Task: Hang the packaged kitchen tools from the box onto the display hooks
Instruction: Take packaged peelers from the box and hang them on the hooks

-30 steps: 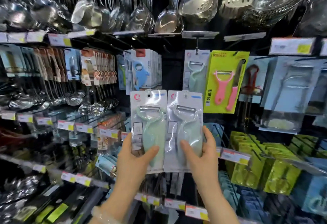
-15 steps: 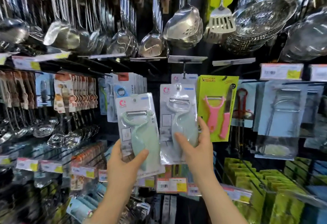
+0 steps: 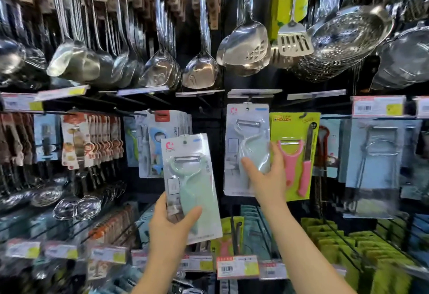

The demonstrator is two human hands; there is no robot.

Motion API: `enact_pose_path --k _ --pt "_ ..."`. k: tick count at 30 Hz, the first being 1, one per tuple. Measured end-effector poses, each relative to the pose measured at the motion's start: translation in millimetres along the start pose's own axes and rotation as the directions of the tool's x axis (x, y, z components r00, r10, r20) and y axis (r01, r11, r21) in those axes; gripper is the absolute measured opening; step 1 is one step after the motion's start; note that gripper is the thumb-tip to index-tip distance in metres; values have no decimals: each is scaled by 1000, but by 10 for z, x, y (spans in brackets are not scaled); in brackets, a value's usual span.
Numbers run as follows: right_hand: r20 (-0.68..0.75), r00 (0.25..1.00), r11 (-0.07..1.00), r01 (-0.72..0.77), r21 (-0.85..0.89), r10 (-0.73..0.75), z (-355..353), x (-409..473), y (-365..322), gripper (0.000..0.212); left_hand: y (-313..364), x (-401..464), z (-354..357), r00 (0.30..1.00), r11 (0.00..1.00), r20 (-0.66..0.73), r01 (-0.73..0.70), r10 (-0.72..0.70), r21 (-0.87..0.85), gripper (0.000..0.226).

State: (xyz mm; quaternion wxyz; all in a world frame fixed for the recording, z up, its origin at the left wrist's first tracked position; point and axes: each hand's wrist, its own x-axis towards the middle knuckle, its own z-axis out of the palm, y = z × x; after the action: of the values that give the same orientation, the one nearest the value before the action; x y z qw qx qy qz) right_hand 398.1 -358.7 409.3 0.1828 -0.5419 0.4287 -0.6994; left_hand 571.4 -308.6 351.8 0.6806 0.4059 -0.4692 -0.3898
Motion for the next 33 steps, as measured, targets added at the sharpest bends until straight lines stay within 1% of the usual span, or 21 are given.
enact_pose_path --k 3,5,7,9,11,12,14,16,17,18,19,21,23,24,28,30,33 --pt "-27 1000 1000 3 -8 -3 6 4 18 73 -17 38 -29 1000 1000 2 3 -3 4 89" --pt "-28 1000 1000 -15 -26 15 11 6 21 72 -12 35 -38 1000 1000 3 -19 19 -2 86" --pt "-16 999 997 -34 -68 33 19 29 27 72 35 4 -11 999 1000 17 -27 27 3 77" --pt "17 998 985 -56 -160 60 20 60 23 72 77 -24 13 999 1000 35 -16 16 0 68" --pt "68 995 949 -54 -312 79 22 32 23 71 57 -2 27 999 1000 32 -9 8 30 66" --pt "87 994 927 -31 -375 69 23 -13 22 68 23 23 31 999 999 35 -9 8 44 66" --pt "115 993 907 37 -418 13 34 -141 24 60 -51 68 47 998 997 55 -14 10 80 69" --pt "195 981 934 47 -353 24 66 -309 38 51 -104 81 91 996 994 84 -32 23 104 68" --pt "260 963 959 8 -285 69 93 -405 41 50 -125 85 121 994 992 105 -43 31 116 65" --pt "326 939 975 -42 -217 113 125 -502 52 54 -146 91 152 991 991 125 -52 36 125 62" --pt "355 925 982 -74 -174 133 149 -580 75 60 -163 94 180 988 989 151 -54 33 136 62" --pt "308 942 988 -99 -119 132 149 -652 151 72 -186 104 238 977 974 210 -73 27 215 72" --pt "245 961 991 -121 -52 131 94 -617 164 74 -146 107 296 958 945 283 -126 38 301 87" --pt "234 964 992 -119 -38 125 59 -586 144 75 -117 120 325 949 932 312 -153 47 327 89" --pt "193 979 998 -57 -34 63 -63 -387 -17 77 73 215 524 936 881 344 -227 79 415 89" --pt "158 987 998 -30 -51 37 -86 -246 -81 77 150 303 634 932 869 343 -260 113 421 88" --pt "136 990 997 -16 -76 26 -98 -65 -152 74 262 393 766 927 872 356 -267 117 411 87"
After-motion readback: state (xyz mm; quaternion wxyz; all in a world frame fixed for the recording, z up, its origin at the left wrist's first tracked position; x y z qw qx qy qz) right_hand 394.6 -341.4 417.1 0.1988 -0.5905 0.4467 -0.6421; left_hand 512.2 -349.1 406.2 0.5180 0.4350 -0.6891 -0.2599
